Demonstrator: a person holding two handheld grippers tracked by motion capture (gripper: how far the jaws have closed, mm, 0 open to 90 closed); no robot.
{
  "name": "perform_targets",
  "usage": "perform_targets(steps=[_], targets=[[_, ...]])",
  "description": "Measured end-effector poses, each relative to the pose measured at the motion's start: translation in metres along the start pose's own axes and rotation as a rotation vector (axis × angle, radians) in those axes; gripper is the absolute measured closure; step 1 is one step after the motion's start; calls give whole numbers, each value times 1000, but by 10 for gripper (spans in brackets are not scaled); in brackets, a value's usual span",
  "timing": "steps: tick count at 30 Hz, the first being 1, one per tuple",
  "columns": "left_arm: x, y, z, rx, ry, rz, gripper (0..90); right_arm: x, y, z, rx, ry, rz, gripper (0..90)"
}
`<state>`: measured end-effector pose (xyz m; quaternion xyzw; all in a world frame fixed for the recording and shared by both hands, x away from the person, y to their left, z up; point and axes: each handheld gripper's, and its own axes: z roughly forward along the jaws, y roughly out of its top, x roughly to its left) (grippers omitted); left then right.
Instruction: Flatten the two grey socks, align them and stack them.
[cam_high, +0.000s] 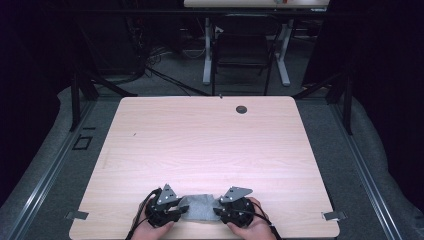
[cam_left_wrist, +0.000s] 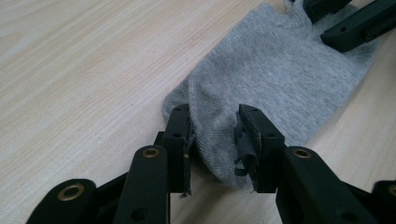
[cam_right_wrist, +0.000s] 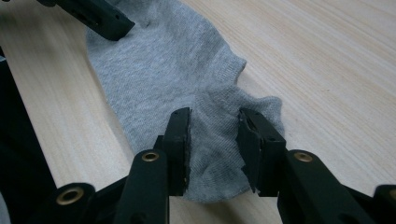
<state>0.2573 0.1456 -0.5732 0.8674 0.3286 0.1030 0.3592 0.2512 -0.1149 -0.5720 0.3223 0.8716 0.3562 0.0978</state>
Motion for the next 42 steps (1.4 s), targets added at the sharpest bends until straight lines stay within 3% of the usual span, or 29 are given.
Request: perform_targets(steps=[6,9,12,14,18,29,33,36,42], targets=[[3,4,4,-5,13,-12,675,-4,2,2,-1,-6,9,647],[10,8,7,1,17,-13,674,-11,8,4,15,-12,6,644],[17,12,11,-10,12,-46,674,-19,13,9,11,-2,12,644],[21,14,12,-6,13,-42,674,-24,16,11,11,6,30,644],[28,18,15,-9,26,-41,673,-33,21,15,10,12,24,644],[40,23,21,-25,31,-72,673,-50,31,24,4,12,38,643],[40,23,21,-30,36,-74,661,-50,31,25,-11,12,53,632],[38,23,20,-45,34,-83,597,-48,33,23,-14,17,47,615],[38,27,1,-100,37,-96,499,-42,36,9,-51,18,23,561]])
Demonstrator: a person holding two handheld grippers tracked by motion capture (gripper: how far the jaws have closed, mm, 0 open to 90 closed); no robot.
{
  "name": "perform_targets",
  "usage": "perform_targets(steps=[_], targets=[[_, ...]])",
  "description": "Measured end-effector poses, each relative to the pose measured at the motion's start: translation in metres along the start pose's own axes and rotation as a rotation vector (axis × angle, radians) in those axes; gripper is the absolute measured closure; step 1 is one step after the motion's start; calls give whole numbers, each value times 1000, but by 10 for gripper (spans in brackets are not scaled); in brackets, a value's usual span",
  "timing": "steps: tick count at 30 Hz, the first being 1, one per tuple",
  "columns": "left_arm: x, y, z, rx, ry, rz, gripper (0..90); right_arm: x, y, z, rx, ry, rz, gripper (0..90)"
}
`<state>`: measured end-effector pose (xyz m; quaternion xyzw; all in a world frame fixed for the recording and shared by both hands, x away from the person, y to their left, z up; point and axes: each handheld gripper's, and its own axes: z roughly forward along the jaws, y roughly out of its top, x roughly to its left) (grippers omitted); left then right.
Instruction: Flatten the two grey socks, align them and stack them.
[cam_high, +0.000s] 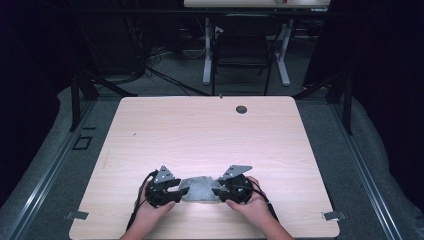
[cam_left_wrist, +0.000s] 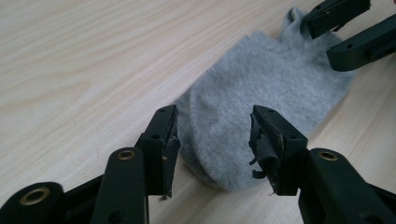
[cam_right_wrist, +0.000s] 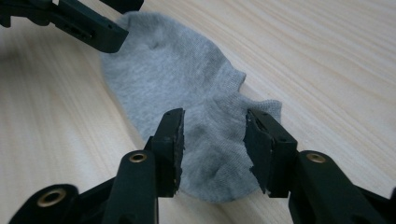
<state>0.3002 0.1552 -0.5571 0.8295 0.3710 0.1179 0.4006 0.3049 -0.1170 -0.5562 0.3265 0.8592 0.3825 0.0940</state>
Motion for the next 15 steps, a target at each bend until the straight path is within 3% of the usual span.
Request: perform_targets(steps=[6,9,15], targets=[[1,1,-23,-34,6,-12,458,7,0,-22,-33,-10,-18,529],[2,-4,-30,-28,6,-15,449,8,-4,-34,-51,-15,-2,509],[6,-17,-46,-15,45,-11,441,6,-14,-52,-68,-27,29,483]])
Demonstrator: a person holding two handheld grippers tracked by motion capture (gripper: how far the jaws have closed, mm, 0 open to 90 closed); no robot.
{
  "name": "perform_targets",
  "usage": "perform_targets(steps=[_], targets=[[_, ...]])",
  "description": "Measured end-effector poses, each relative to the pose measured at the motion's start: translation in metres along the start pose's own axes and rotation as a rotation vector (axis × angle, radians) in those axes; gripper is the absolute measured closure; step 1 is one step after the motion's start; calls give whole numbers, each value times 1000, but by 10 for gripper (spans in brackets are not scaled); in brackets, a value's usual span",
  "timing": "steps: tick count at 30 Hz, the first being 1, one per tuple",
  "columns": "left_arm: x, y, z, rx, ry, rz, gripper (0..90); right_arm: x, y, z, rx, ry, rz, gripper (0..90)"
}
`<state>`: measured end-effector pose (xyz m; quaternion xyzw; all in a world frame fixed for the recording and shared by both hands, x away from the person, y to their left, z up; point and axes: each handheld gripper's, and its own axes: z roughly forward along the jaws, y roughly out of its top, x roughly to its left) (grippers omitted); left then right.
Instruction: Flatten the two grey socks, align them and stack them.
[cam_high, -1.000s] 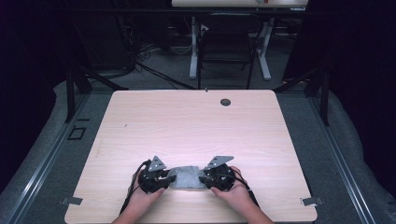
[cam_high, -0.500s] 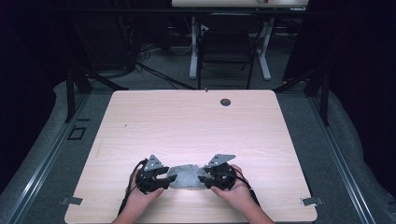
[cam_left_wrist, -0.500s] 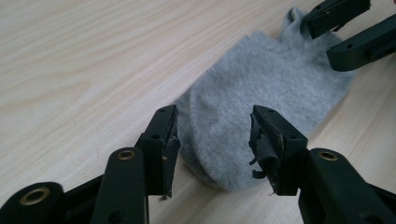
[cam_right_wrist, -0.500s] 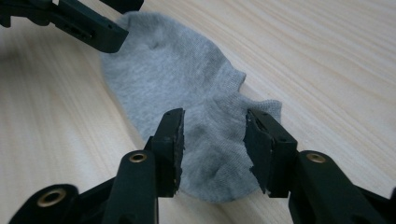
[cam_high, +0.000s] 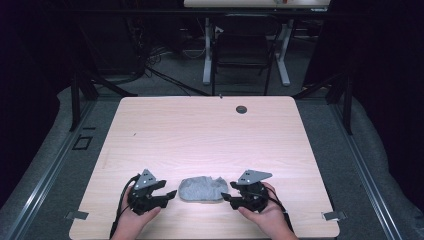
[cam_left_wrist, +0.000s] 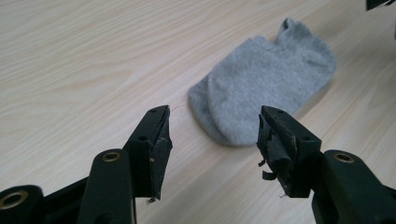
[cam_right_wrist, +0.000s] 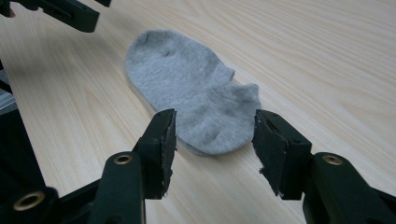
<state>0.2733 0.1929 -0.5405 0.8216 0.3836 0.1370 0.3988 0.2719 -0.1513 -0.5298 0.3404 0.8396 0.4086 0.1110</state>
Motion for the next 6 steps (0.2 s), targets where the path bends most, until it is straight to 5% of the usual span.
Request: perform_targets(steps=[6], targets=[[9,-11,-8,-3,14,-22,439,-7,-8,-9,-20,-36,22,471]])
